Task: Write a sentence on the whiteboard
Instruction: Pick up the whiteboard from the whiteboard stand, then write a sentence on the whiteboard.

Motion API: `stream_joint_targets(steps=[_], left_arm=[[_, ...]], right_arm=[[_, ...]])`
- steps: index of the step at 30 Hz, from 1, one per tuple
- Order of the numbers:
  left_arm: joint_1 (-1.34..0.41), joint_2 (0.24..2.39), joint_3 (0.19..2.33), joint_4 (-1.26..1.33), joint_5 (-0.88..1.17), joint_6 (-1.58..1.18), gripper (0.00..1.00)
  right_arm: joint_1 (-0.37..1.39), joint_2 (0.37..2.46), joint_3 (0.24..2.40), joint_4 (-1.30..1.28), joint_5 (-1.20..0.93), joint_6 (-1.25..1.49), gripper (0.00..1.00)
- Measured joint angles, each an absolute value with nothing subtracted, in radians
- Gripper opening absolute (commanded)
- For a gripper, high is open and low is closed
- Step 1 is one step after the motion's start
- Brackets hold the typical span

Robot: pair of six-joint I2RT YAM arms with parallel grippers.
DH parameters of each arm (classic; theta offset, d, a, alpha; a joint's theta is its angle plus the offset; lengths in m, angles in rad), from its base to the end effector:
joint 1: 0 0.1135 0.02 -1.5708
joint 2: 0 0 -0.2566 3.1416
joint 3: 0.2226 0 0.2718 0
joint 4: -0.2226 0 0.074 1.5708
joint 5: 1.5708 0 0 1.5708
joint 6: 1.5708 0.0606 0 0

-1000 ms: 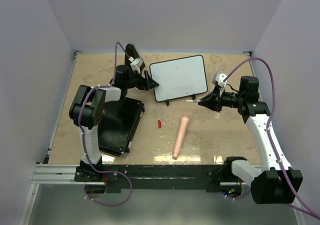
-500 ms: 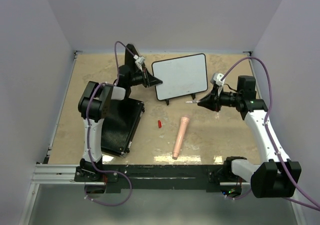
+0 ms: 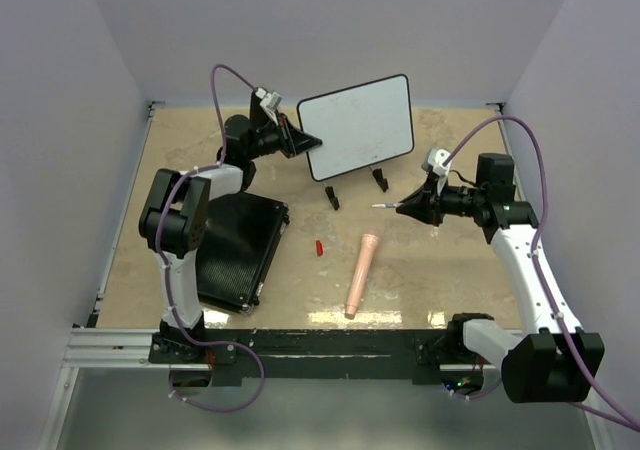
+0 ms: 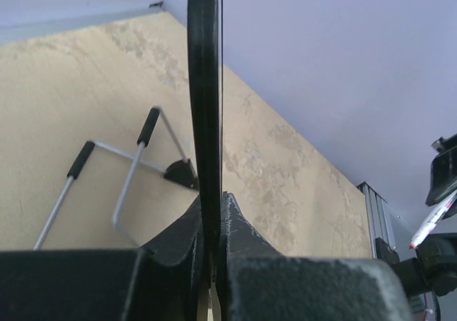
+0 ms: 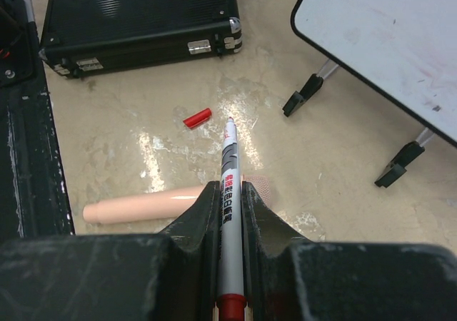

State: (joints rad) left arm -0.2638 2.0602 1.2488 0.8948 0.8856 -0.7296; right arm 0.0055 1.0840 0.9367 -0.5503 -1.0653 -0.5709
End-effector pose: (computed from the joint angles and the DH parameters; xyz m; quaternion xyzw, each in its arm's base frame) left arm 0.4498 -0.1701 0.1984 0.1656 0.6680 -0.5719 0.4464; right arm 0.2499 0.0544 0.2944 -0.4278 0.6874 0.3403 0.4782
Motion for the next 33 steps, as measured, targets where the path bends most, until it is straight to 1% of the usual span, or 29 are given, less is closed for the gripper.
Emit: stream_joint_targets(steps=[6, 11, 14, 15, 19, 21, 25, 33], left_arm=[[-0.305, 1.953, 1.282, 0.823, 0.83, -0.716, 0.0], [-0.378, 1.834, 1.239, 0.74, 0.764, -0.711, 0.0], [-0.447, 1.697, 1.107, 0.706, 0.67, -0.695, 0.0], [-0.484, 1.633, 1.03, 0.713, 0.62, -0.694, 0.0], [-0.624, 1.459, 0.809, 0.715, 0.484, -0.688, 0.0], [-0.697, 1.409, 0.725, 0.713, 0.432, -0.687, 0.0], [-0.793, 1.375, 0.618, 0.707, 0.34, -0.688, 0.0], [-0.892, 1.372, 0.464, 0.764, 0.154, -0.715, 0.0]], right_arm=[[0.006, 1.046, 0.968, -0.609, -1.063, -0.6, 0.0], [0.006, 1.041, 1.13, -0.72, -1.035, -0.637, 0.0], [0.006, 1.032, 1.25, -0.781, -1.032, -0.664, 0.0], [0.006, 1.024, 1.279, -0.799, -1.033, -0.67, 0.0], [0.006, 0.981, 1.326, -0.872, -1.035, -0.693, 0.0], [0.006, 0.966, 1.327, -0.904, -1.034, -0.701, 0.0], [0.006, 0.947, 1.303, -0.934, -1.019, -0.717, 0.0], [0.006, 0.915, 1.18, -0.962, -1.003, -0.757, 0.0]])
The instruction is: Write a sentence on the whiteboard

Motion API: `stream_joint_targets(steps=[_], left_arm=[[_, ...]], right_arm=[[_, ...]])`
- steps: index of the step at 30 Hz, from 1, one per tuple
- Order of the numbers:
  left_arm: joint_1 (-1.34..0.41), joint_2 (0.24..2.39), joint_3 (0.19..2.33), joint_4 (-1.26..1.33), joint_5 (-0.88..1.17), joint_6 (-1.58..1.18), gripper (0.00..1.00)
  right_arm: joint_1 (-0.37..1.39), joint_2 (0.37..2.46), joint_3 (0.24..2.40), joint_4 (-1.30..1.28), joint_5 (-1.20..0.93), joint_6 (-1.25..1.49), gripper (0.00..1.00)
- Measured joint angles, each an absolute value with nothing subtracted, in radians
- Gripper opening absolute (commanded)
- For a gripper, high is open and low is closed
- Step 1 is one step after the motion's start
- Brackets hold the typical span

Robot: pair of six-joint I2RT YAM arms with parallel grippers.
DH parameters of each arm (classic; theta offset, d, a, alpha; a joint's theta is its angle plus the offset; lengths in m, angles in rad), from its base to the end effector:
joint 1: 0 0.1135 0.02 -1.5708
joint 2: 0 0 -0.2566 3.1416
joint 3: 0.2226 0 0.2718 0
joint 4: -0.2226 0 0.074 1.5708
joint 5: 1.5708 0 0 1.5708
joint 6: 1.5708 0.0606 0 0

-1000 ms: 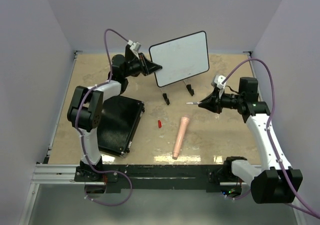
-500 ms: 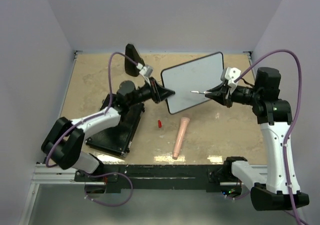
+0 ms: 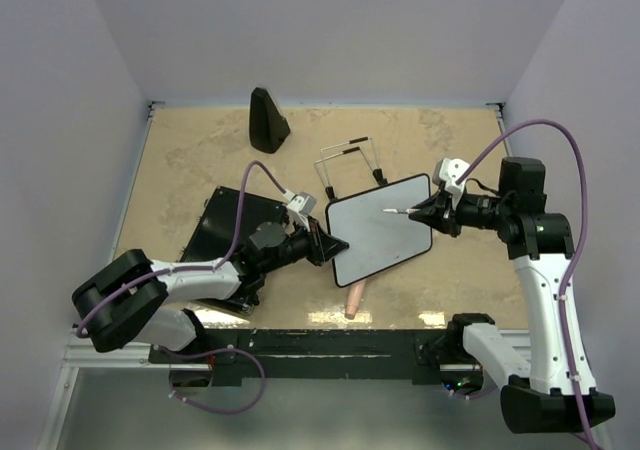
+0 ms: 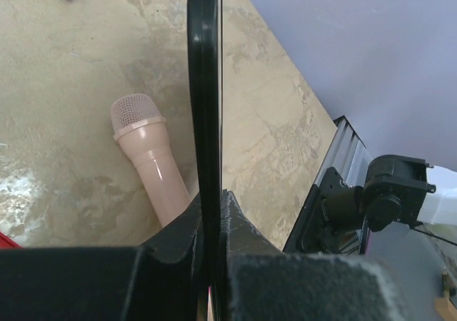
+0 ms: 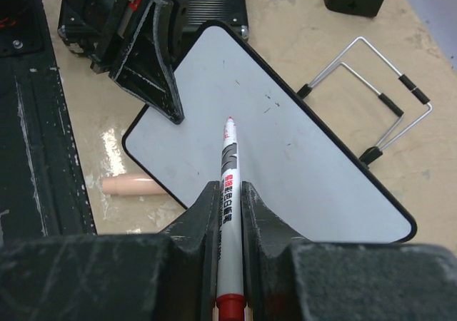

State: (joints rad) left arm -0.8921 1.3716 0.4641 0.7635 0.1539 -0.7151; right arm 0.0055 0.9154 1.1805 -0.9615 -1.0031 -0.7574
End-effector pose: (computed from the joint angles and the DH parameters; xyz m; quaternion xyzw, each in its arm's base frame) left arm 0.1888 -0.2489 0.1739 0.1167 0.7465 -0.5100 0.4110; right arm 0.1852 0.0521 0.3759 -0.4846 0.6615 0.2688 0.5052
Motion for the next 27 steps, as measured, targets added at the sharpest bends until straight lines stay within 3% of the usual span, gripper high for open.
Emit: stream_joint_targets(steps=[8, 27], left_arm=[[-0.978, 1.392, 0.433, 0.841, 0.065, -0.719, 0.0], [-0.992, 1.459, 0.384, 0.985, 0.045, -0.77, 0.0]], right_arm=[[0.006, 0.907, 1.121, -0.984, -1.004, -0.821, 0.0], [0.006, 0.896, 0.962, -0.915, -1.031, -0.904, 0.0]])
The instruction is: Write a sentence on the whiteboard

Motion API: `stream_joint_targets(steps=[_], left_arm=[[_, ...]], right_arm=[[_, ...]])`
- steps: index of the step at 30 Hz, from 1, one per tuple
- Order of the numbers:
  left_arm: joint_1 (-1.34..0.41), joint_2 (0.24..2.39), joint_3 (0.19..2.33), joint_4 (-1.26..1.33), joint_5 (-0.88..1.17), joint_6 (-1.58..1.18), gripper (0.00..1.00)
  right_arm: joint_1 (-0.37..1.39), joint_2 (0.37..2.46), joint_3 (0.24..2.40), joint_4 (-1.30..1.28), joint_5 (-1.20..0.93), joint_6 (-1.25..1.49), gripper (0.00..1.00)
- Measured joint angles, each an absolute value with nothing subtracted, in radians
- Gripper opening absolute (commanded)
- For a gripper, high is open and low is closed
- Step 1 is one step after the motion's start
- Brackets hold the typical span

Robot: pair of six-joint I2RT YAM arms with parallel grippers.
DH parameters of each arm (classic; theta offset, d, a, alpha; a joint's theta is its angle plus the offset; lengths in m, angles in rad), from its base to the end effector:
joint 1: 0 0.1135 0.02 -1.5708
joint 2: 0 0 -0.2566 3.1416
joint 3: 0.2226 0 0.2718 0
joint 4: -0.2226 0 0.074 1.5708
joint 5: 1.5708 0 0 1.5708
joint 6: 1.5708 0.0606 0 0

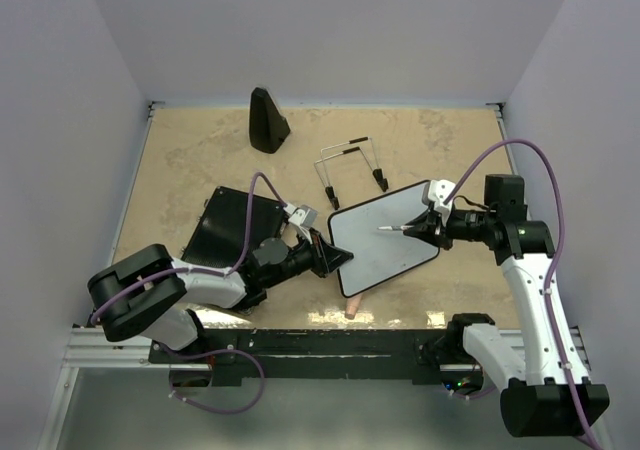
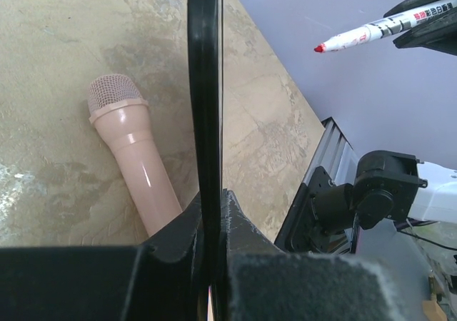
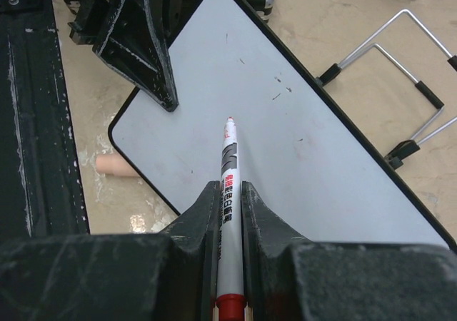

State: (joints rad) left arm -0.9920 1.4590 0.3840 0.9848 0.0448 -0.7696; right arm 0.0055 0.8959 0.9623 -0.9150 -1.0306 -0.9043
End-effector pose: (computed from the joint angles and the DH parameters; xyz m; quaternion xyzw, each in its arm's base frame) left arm 0.1642 -0.2562 0.1518 0.0969 0.7318 -0.5306 0.4165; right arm 0.1894 0.0530 0.3124 -0.5141 0.6548 0.2817 0.4772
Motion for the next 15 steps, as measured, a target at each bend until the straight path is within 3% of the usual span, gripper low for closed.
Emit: stream_joint_targets(steps=[15], left_arm=[[-1.011, 1.475, 0.384, 0.988, 0.019, -0.807, 0.0]], right_arm=[[0.006, 0.889, 0.959, -0.852, -1.034, -0.855, 0.0]])
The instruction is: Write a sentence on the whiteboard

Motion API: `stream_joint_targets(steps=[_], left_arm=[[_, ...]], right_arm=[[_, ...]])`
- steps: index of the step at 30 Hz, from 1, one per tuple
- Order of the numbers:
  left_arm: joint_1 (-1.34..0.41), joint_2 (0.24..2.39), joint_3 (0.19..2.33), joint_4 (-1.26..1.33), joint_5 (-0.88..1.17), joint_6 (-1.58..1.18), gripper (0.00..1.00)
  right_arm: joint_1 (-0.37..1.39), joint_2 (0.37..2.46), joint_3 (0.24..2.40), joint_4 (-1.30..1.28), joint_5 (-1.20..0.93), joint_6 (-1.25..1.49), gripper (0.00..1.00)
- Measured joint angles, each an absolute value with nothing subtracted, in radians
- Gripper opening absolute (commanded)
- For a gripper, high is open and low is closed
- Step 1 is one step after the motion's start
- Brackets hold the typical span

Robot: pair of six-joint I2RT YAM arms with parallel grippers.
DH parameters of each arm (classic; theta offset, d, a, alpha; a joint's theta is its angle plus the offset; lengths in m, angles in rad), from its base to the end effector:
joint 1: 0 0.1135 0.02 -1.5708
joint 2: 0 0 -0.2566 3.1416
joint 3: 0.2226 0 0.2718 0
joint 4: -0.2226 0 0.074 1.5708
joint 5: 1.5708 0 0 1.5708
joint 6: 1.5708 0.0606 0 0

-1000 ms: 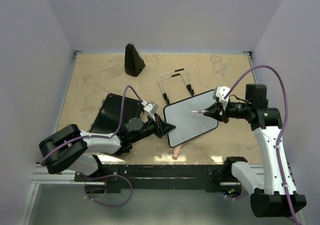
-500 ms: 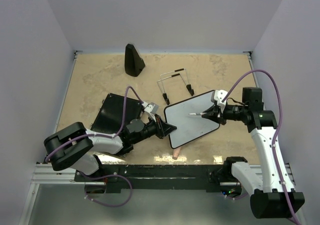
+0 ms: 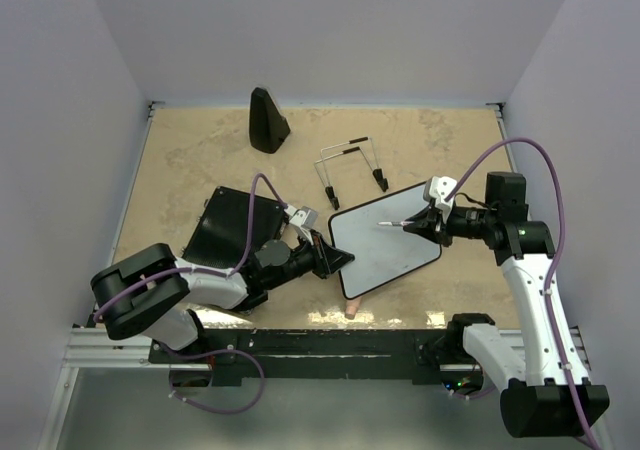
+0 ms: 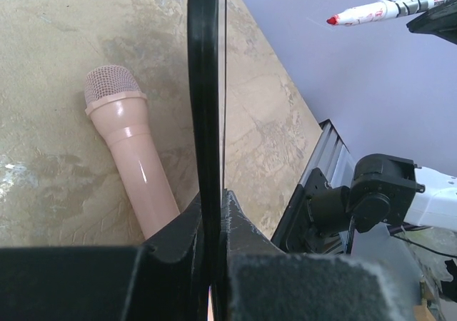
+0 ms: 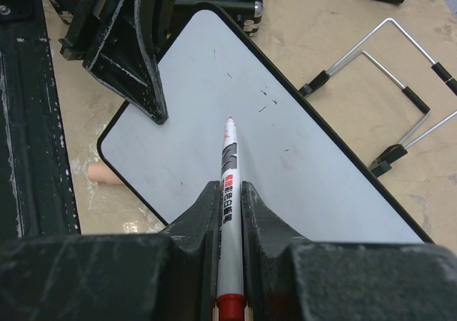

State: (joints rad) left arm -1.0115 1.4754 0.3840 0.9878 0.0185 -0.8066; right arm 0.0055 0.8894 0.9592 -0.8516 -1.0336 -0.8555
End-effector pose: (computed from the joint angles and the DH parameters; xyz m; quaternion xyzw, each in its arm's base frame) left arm 0.1608 -0.2591 0.1475 0.0821 0.7382 -0.5324 0.4060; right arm 0.1929 0.0531 0.3172 -0.5075 0.6501 0.2778 0.4925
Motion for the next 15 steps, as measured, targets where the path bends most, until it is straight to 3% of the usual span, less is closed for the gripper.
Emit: stream_joint_targets(steps=[15], left_arm=[[-1.016, 1.486, 0.385, 0.995, 0.014, -0.811, 0.0]], right_arm=[[0.006, 0.907, 0.966, -0.866, -1.032, -0.858, 0.0]])
